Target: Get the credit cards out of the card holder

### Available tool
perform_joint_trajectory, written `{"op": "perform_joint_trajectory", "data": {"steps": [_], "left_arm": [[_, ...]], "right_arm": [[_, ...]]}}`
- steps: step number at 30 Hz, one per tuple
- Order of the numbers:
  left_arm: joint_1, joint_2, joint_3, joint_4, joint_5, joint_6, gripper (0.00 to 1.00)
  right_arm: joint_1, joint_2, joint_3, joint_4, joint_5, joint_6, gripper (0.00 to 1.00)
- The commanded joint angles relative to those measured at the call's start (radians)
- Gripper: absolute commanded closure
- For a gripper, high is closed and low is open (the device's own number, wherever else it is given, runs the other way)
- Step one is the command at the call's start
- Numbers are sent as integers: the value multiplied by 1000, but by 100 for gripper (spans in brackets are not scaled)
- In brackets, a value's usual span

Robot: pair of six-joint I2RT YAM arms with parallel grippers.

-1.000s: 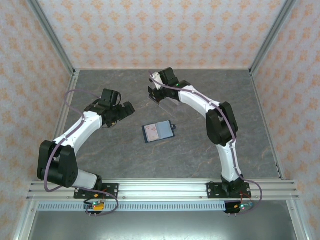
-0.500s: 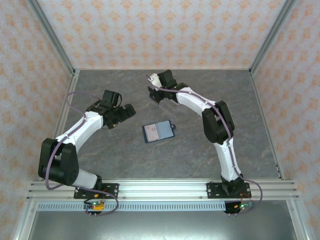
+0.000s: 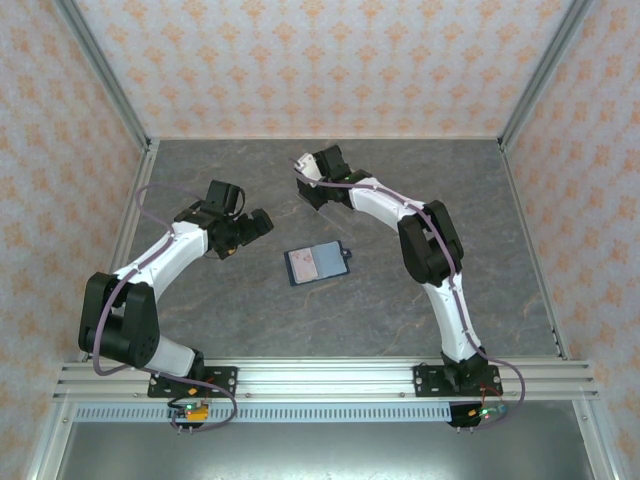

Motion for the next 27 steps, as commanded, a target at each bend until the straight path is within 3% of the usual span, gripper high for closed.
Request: {"op": "perform_joint_trajectory", "data": {"steps": [1,6,13,21,27], "left_arm": [[10,12,-12,18,6,-13,0],[10,14,-10,18,12,-13,0],[10,8,-6,11,18,-23,0],[8,-17,-20,-13,-2,-29,0],[-7,-37,-54,2,4,-32,0]], "right_arm": [[2,9,22,2,34,-25,90],[2,-11,30,-18,44,-8,73],[2,-131,-8,-47,37,107,64],[6,-335,-146,-149,126,444,50],[43,-475,-330,-208,25,672,44]]}}
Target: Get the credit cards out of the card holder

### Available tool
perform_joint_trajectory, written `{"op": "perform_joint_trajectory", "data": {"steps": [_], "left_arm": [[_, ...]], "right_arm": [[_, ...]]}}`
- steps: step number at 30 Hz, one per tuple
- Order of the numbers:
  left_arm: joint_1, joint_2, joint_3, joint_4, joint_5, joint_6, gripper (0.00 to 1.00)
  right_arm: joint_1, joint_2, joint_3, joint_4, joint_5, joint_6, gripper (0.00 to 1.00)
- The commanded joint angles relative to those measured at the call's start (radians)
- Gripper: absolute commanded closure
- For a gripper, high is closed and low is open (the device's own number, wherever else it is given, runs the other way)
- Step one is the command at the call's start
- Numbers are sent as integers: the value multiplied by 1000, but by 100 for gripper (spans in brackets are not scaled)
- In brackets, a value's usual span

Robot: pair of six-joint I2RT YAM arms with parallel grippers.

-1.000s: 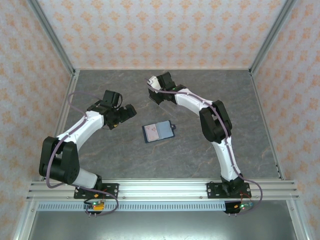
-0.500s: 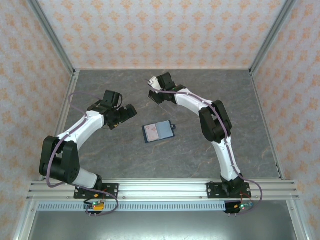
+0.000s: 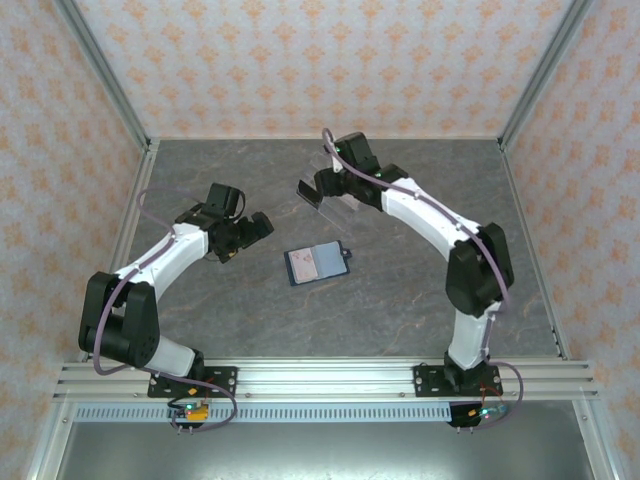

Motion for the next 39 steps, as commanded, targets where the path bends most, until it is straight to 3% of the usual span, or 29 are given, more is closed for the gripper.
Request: {"op": "perform_joint_trajectory", "data": {"steps": [1,7,15,19,28,39], "left_arm": [[-10,-41,-29,4,-7,-16,0],[-44,-35,-46,24,-6,-28,0],[-72,-8,-42,35,-11,-46,0],[-80,4,-41,36,-10,-52,0],[-99,40,-27,47,-1,-60,0],[-131,83,-19,80,37,-76,0]], "right_arm": [[41,-52,-105,-81,-73,205,44],[85,-50,-238,-43,-253,372,45],[106,78,-235,-21,-335,451,53],[106,154,-177,-53,-338,461,61],[103,238,-140,-71,-265,501,64],[62,164,-304,18,-217,647,72]]}}
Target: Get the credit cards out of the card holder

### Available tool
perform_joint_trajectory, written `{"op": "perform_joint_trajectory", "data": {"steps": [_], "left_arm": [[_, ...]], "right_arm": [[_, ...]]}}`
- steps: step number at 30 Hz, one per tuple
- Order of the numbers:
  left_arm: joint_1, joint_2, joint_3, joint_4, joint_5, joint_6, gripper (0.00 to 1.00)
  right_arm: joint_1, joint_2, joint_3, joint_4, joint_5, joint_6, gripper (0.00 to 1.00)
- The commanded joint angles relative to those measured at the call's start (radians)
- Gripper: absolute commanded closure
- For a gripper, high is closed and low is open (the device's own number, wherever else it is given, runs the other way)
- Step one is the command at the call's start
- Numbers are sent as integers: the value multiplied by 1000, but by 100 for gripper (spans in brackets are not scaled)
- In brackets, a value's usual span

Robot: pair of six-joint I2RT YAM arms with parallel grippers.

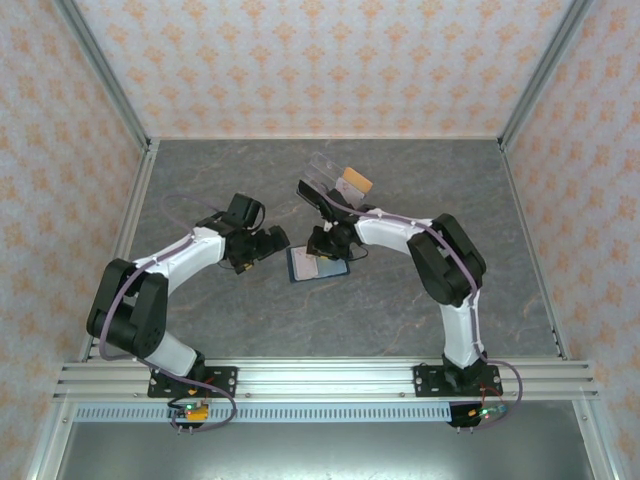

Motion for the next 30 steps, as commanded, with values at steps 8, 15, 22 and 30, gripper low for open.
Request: {"op": "perform_joint_trajectory", "data": {"steps": [8,15,22,30], "left_arm": [[-56,59,23,106,84,-54,8],[-94,127,59,147,121,-63,31],[-113,190,109,151,134,-61,58],[-118,235,125,157,158,-59,74]], "right_arm": [[-42,-90,-71,47,-5,54,73],[-64,-114,-95,58,-82,2,75],[-70,-74,-82,43,-113,-27,79],[-76,-43,-77,33,-111,-31,81]]}}
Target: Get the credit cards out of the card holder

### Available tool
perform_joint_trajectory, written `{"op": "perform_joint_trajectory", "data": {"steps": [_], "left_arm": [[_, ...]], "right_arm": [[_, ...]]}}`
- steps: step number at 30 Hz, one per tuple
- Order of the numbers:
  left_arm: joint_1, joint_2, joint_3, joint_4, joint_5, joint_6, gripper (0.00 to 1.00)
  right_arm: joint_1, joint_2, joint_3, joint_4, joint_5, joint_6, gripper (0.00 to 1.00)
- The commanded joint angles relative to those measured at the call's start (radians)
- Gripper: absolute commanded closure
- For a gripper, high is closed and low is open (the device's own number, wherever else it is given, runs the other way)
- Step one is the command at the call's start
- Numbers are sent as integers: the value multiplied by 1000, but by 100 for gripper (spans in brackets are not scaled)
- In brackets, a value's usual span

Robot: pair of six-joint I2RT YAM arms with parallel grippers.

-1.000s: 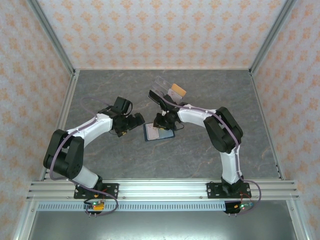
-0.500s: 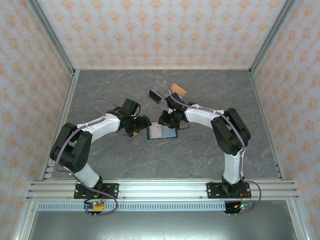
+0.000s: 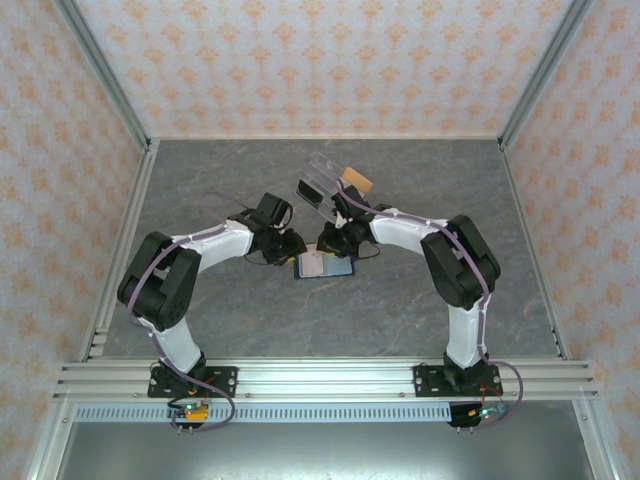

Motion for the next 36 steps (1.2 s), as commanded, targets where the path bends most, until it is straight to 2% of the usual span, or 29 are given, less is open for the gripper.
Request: {"op": "perform_joint_trajectory", "data": {"steps": [1,7,15,19,26,36], "left_arm": [[-8,20,27,8,22,5,75],[-16,32,39,14,39,12,82],[-21,54,45,14,34,0,83],[-21,62,47,-21,-9,4,84],[-21,77,39,-34,-22,12,84],[-21,105,39,-6,20,17,87]], "right_arm": [[-7,21,1,-20,0,-17,81],[-9,31,-3,-20,-1,-21,83],[-10,44,-5,-1,-37,-27,84],[-9,43,-8,5,-45,-34,83],[-12,-7,-32,35,-43,-46,82],[-12,22,-32,41,-116,-73,82]]}}
